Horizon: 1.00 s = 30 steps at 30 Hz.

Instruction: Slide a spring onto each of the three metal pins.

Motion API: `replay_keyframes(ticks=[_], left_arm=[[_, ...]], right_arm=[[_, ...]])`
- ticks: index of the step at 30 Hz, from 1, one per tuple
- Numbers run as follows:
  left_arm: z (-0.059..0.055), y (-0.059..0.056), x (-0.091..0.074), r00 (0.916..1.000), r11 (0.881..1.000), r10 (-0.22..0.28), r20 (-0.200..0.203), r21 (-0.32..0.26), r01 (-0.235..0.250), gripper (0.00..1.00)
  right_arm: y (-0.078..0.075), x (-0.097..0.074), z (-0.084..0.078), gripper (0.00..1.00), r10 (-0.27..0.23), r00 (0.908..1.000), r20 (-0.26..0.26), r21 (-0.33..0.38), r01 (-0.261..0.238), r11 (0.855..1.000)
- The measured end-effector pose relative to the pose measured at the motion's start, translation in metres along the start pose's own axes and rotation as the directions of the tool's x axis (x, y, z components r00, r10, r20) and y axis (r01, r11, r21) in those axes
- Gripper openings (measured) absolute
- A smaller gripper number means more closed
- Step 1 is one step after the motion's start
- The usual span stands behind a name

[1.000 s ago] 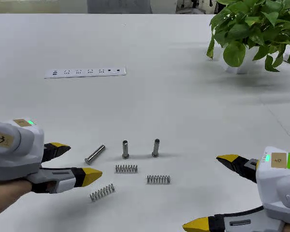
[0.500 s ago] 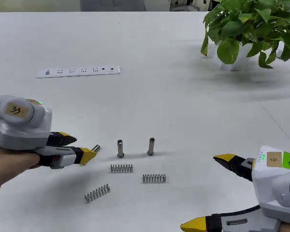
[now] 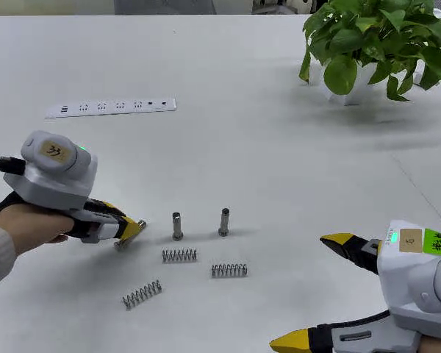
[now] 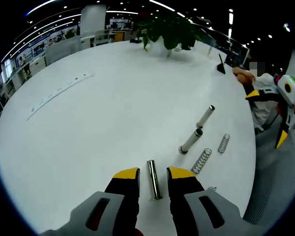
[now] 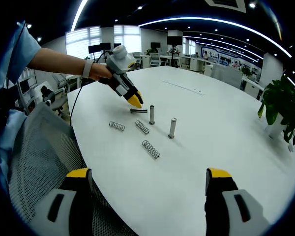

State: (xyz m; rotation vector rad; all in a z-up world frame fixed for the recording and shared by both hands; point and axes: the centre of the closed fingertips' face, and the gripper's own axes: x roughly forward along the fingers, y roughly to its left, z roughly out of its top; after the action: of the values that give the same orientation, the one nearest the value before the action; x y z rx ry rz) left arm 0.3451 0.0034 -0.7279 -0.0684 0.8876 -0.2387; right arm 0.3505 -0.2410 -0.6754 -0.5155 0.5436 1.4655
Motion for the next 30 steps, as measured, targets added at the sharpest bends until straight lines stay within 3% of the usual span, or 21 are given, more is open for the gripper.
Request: replay_keyframes(ticks=[4,9,16,17,24,30], left_arm=[[-0.003,0.003,0.009,0.9990,1.000,-0.005,-0.045,0.001,0.005,0.21],[-0.008,0.004,0.017,0.9937,0.999,0.013,-0.111,0.043,-0.009,0.22],[-0.007,0.004,0.024,0.9864,0.995,0.040,-0.160,0.100,-0.024,0.21],[-0.008,0.005,0.024,0.9816,0.992,0.056,-0.183,0.120,-0.034,0.20],[-0.009,0.006,0.026,0.9632,0.984,0.104,-0.248,0.169,-0.063,0.17],[-0.009,0.005,0.028,0.9398,0.973,0.141,-0.311,0.220,-0.074,0.15]], right_arm=[[-0.002,-0.001,-0.001,0.97,-0.002,1.0000,-0.002,0.003,0.002,1.000],[-0.002,-0.002,-0.003,0.97,-0.005,1.0000,-0.006,0.008,0.005,1.000],[-0.001,-0.001,-0.005,0.97,-0.002,1.0000,-0.010,0.008,0.002,1.000],[-0.001,-0.001,-0.005,0.97,0.000,0.9999,-0.011,0.007,0.000,1.000],[0.000,0.002,-0.003,0.97,0.007,0.9999,-0.011,-0.003,-0.007,1.000],[-0.001,0.001,-0.006,0.97,0.006,0.9999,-0.011,-0.005,-0.006,1.000]])
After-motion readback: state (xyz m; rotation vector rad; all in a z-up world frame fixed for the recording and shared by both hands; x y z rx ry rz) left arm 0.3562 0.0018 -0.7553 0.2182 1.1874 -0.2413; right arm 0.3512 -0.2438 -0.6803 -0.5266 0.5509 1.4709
